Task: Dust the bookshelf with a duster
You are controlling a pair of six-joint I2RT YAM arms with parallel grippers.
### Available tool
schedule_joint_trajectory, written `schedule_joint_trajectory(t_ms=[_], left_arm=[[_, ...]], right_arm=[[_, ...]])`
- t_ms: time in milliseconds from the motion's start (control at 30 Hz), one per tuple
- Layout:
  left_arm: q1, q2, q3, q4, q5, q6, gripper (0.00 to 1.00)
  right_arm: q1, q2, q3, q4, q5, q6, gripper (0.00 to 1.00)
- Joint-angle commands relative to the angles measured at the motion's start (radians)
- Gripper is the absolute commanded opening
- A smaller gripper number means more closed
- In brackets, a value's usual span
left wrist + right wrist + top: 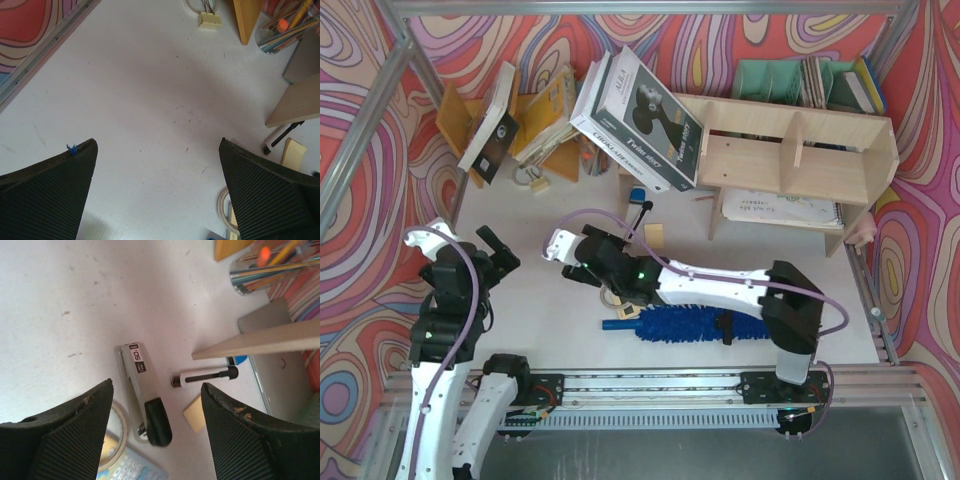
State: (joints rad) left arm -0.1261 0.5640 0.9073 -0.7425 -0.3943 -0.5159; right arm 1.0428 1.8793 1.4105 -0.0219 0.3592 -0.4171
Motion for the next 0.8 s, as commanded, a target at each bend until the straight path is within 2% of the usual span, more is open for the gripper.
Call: schedule_joint_trajectory(t_ms=[0,133,300,400,633,767], left_arm=[[0.008,-0.016,-0.017,-0.009,-0.011,-0.006,0.99],[0.008,-0.019,-0.018,-0.007,-0.006,-0.006,0.98],[0.008,-0.024,-0.020,-0.006,0.000,-0.006,0.99],[0.008,-0.024,-0.019,-0.006,0.001,-0.006,0.99],[0.008,-0.013,-0.019,-0.005,0.009,-0.007,0.99],[0.008,-0.008,-0.016,-0.007,0.014,-0.007,0.98]], right_arm=[[0.062,-0.101,-0.068,-0.058,0.170,0.174,0.66],[0.109,-0.177,-0.109,-0.210,0.291,0.355,0.66],[0.134,-0.255,-0.123,-0.475,0.420,0.705,0.66],[0.143,-0.290,-0.129,-0.661,0.427,0.923,0.66],[0.149,-0.366,-0.190,-0.981,0.403,1.297,0.64],[0.148,-0.430,-0.266,-1.003,0.327,1.338,0.64]])
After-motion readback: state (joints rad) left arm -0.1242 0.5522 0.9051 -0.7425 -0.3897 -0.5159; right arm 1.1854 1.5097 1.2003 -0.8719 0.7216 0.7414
